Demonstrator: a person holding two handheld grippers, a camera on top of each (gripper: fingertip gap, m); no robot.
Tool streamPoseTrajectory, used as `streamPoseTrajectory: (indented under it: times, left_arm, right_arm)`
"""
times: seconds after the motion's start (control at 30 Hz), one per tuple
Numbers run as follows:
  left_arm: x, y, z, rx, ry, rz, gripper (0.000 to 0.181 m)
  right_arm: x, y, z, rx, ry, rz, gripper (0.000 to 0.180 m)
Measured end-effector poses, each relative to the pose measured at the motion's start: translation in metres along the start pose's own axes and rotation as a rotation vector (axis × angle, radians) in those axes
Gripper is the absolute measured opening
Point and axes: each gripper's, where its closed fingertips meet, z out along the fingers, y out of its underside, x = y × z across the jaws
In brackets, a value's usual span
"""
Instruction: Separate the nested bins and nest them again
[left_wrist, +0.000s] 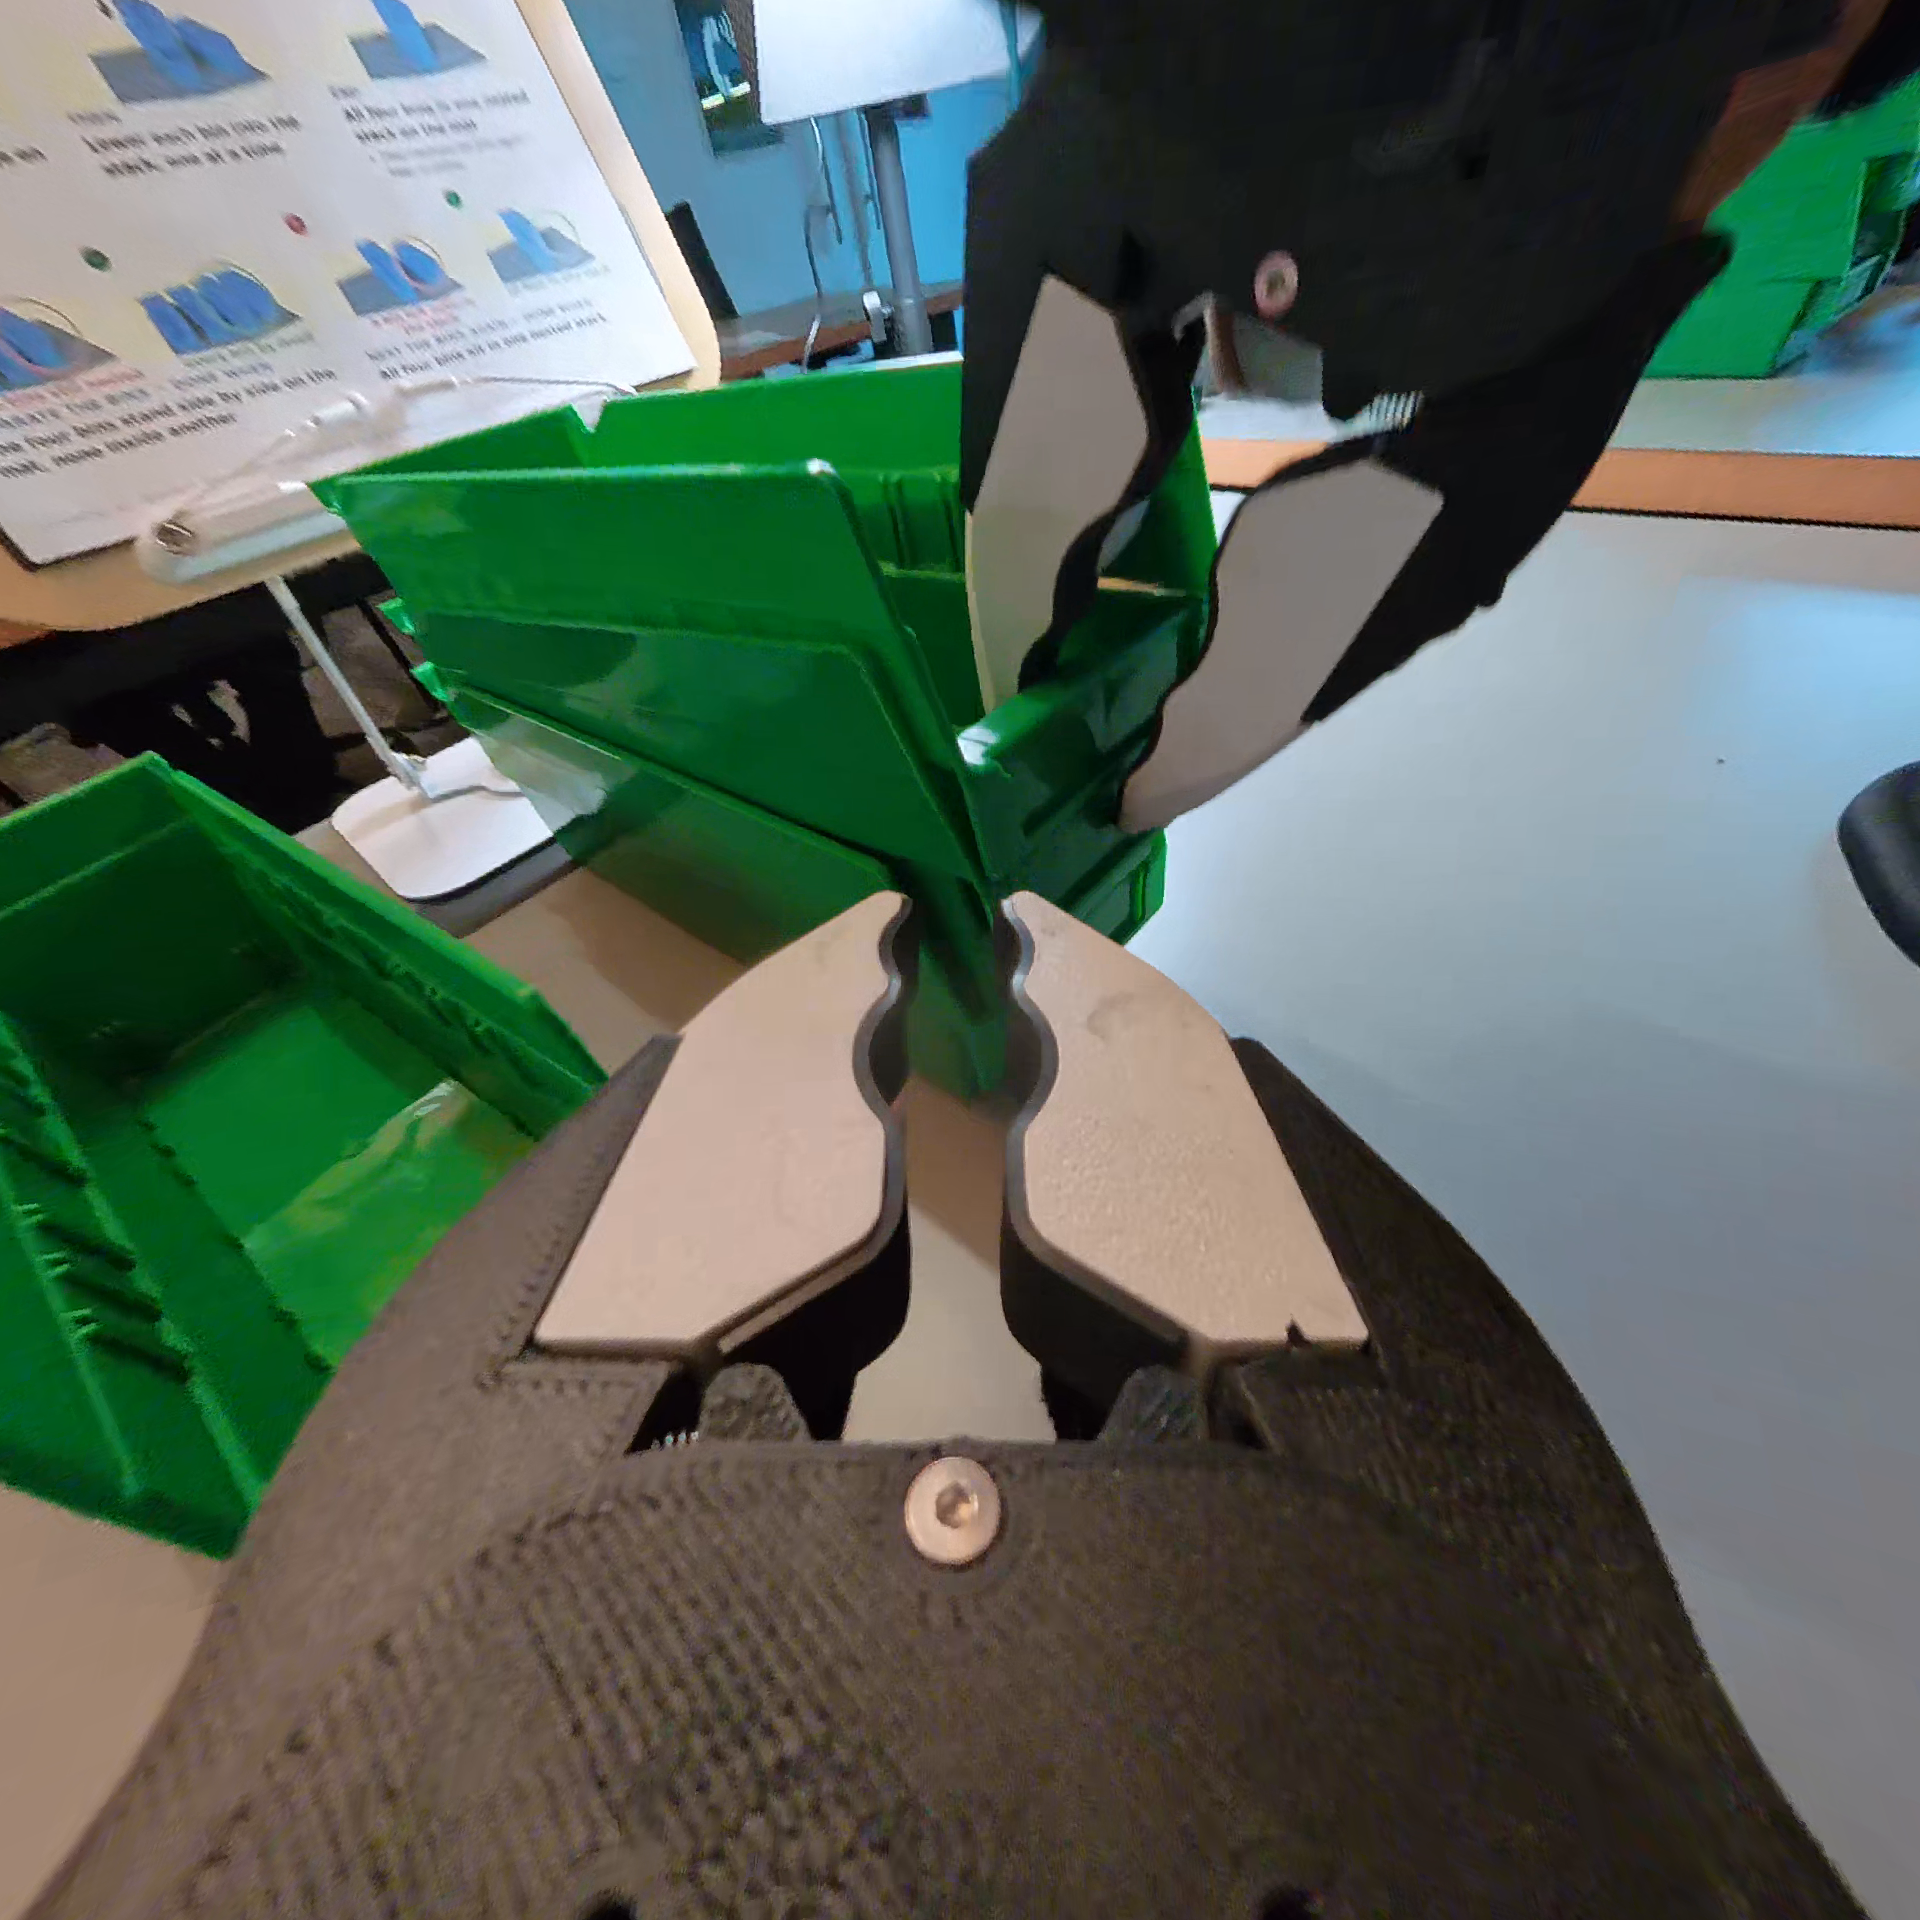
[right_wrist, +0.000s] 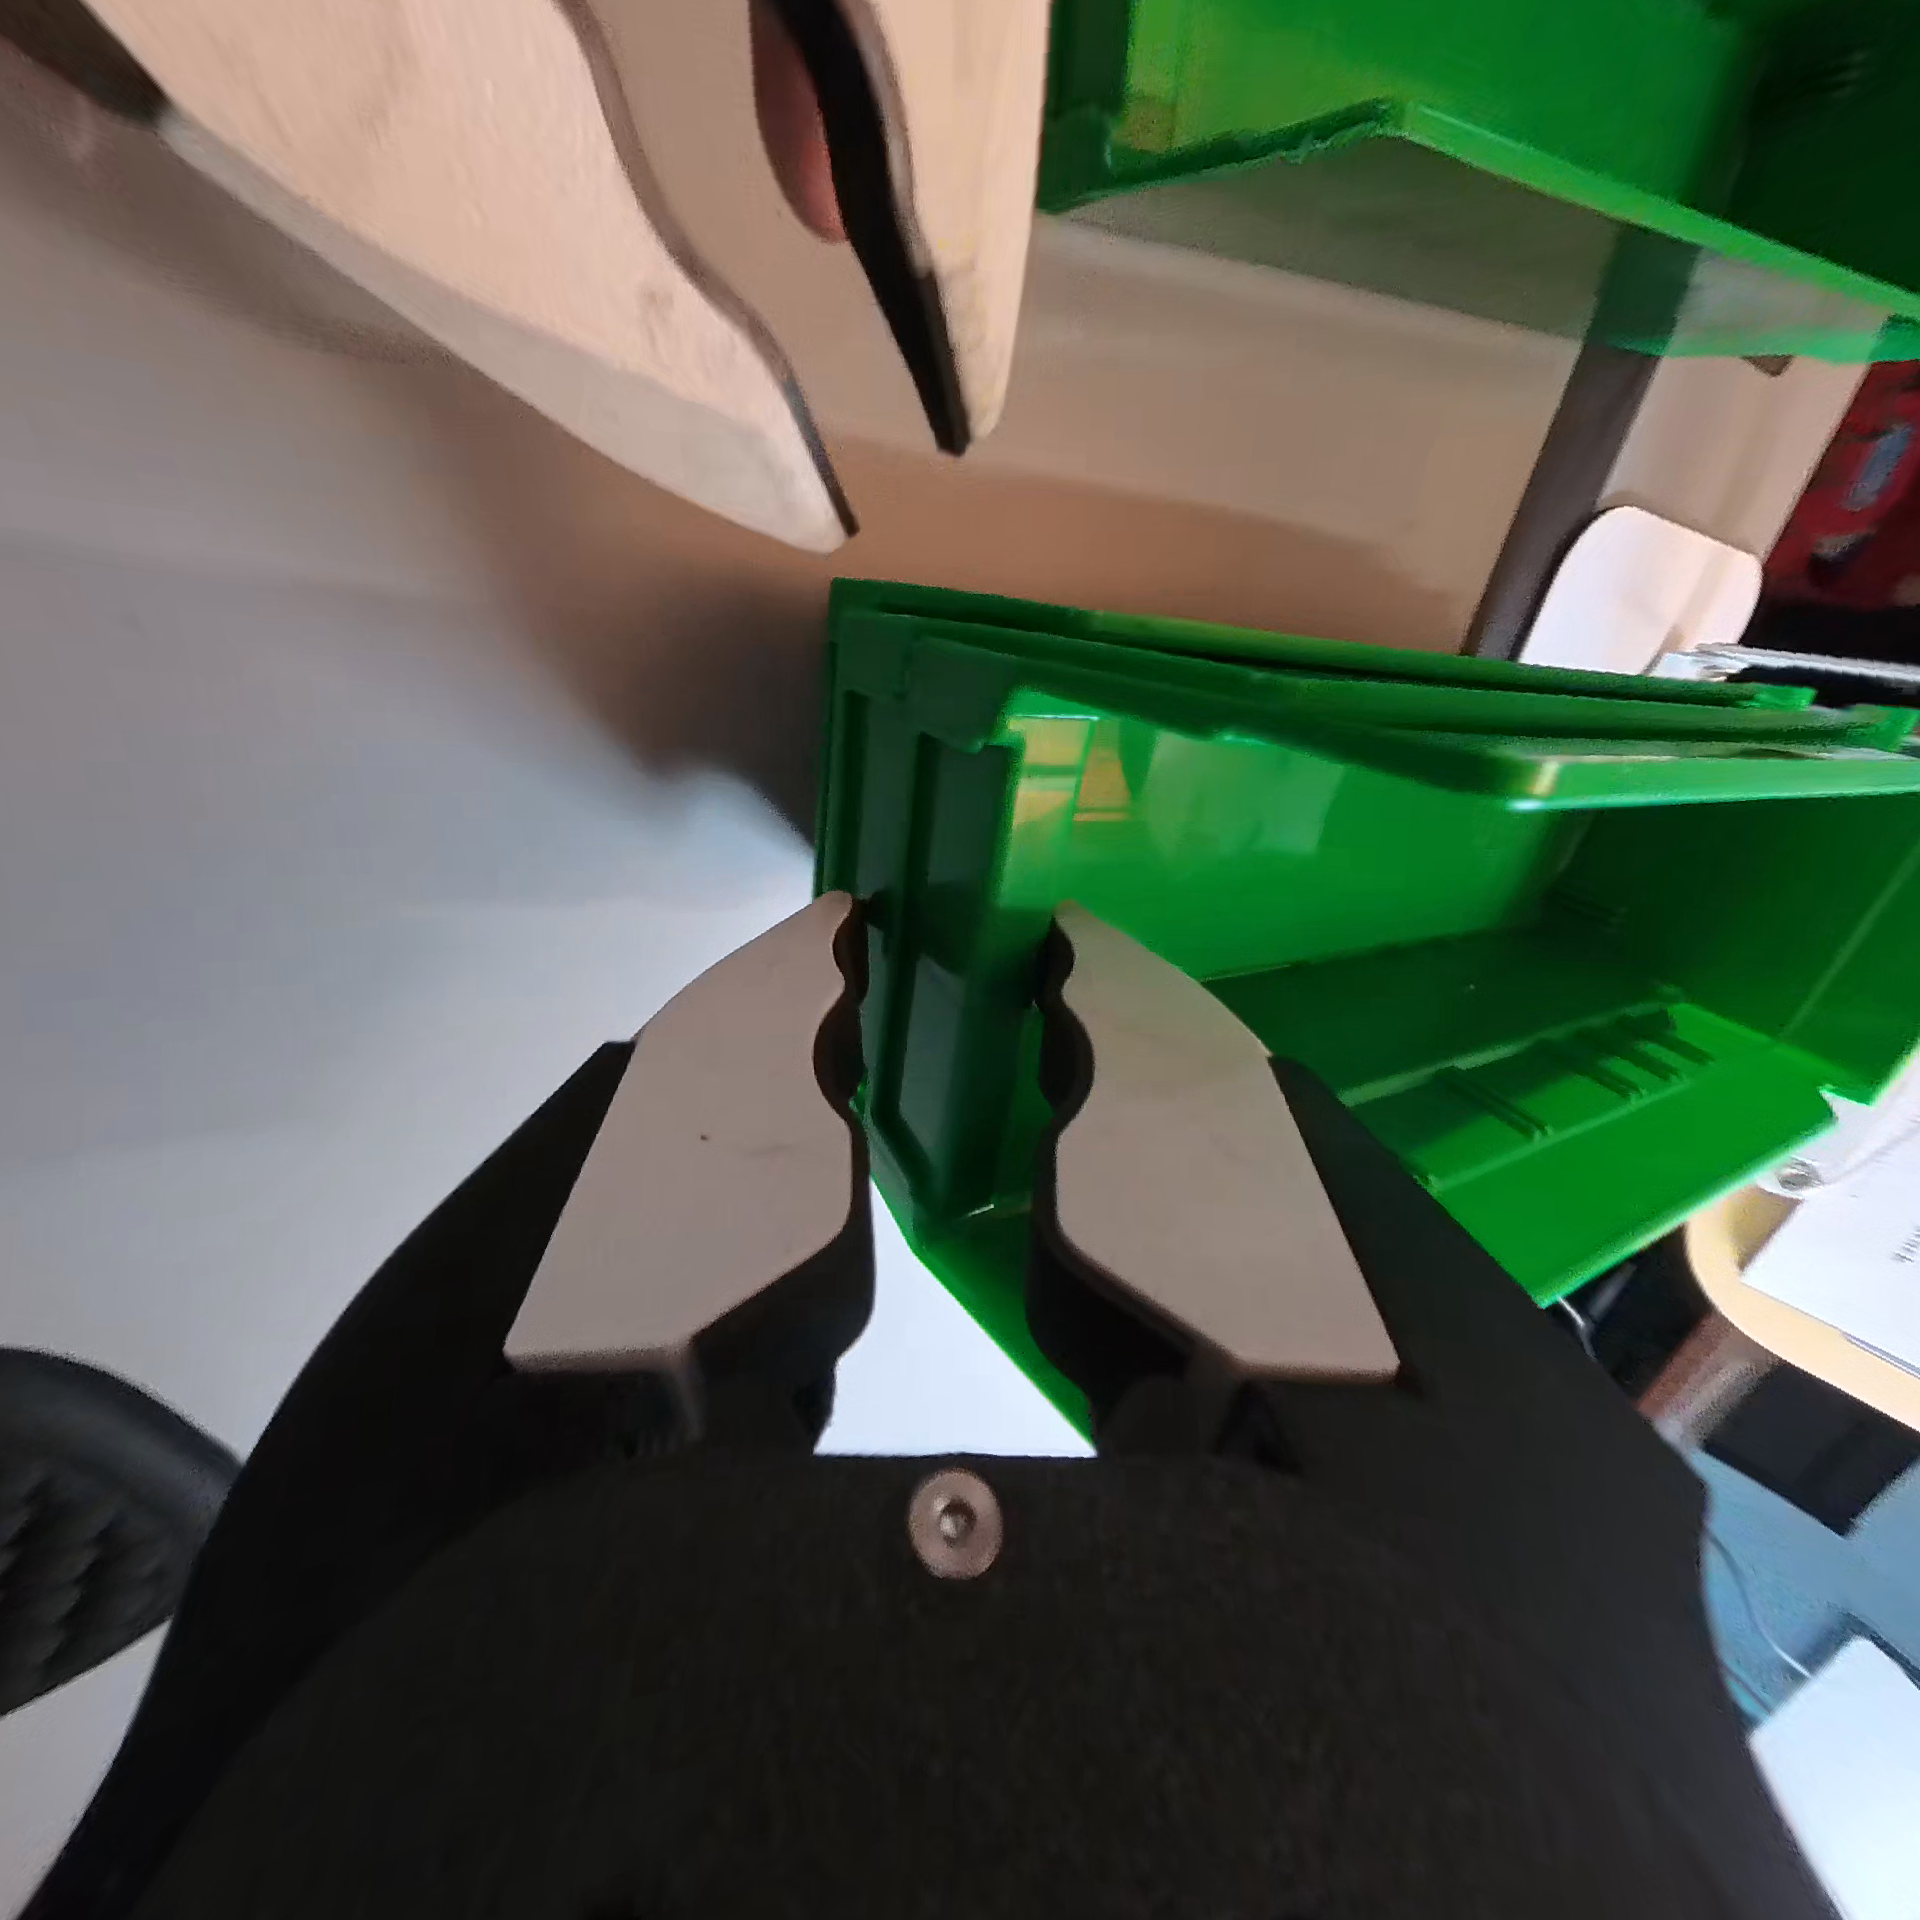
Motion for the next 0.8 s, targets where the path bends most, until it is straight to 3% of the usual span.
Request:
streamPoseTrajectory:
  times: [0.17, 0.3, 0.8]
  left_arm:
    - [0.009, 0.014, 0.022, -0.053, 0.051, -0.009, 0.017]
    - [0.012, 0.010, 0.024, -0.013, 0.027, 0.029, 0.009]
    - [0.010, 0.005, 0.026, 0.025, 0.082, -0.122, 0.007]
  right_arm:
    - [0.002, -0.002, -0.015, 0.025, -0.143, 0.023, 0.026]
    - [0.011, 0.000, -0.024, 0.028, -0.204, 0.038, 0.026]
    - [0.024, -0.002, -0.035, 0.128, -0.159, -0.008, 0.028]
